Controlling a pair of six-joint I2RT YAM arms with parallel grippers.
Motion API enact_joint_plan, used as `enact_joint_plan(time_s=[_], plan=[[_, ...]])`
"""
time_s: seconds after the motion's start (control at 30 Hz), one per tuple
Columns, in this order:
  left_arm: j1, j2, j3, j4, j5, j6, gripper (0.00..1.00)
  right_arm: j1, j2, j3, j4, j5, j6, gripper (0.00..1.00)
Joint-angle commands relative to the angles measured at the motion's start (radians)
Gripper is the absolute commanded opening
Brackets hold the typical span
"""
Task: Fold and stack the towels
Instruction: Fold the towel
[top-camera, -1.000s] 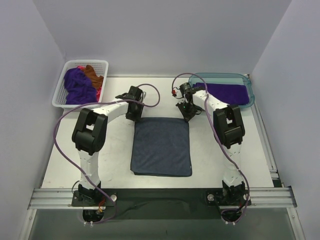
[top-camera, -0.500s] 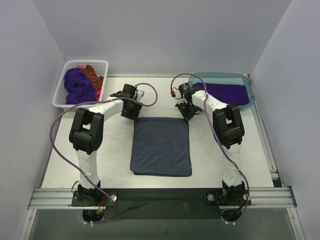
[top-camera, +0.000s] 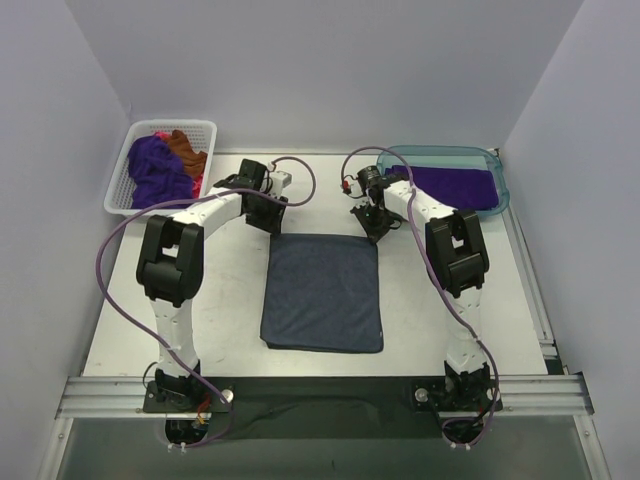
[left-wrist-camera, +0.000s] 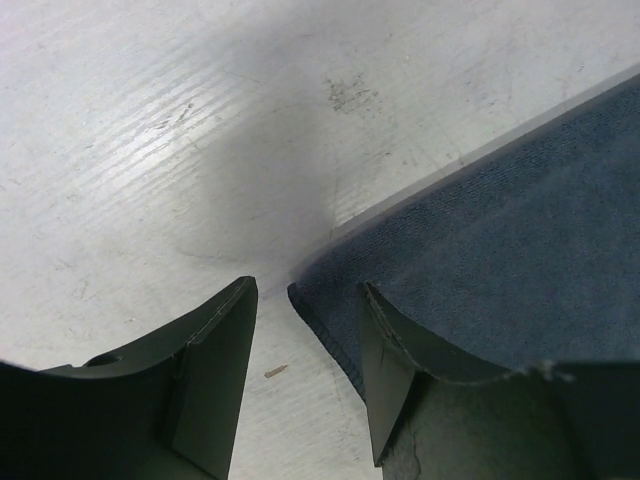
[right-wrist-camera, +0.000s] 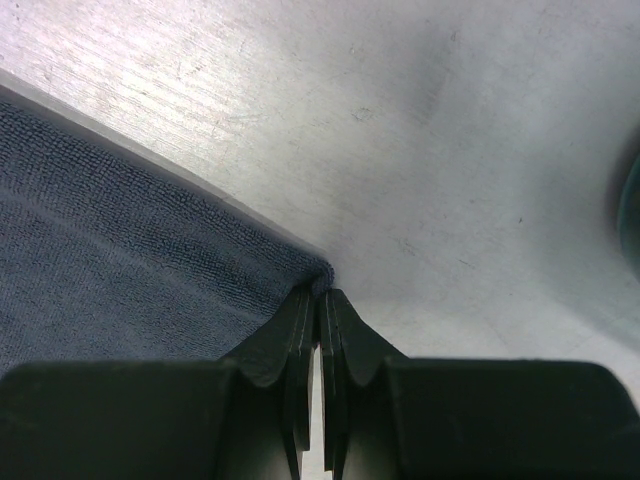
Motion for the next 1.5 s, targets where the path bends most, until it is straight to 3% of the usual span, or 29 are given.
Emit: enact_joint_plan(time_s=[0.0, 0.73, 1.03, 1.47], plan=[[0.004, 0.006, 0.032, 0.015, 0.065, 0.025, 0.55, 0.005, 0.036, -0.042, -0.085, 0.036, -0.019, 0.00], [-0.017, 0.112, 0.017, -0.059, -0.027, 0.045, 0.32, 0.005, 0.035, -0.047, -0.087, 0.035, -0.019, 0.00], [-0.019, 0.101, 0.025, -0.069, -0.019, 0.059, 0.01, 0.001, 0.021, -0.033, -0.085, 0.044, -0.022, 0.00], [0.058, -0.035, 0.036, -0.002, -0.030, 0.028, 0.00, -0.031, -0.046, 0.133, -0.058, 0.052, 0.027, 0.00]])
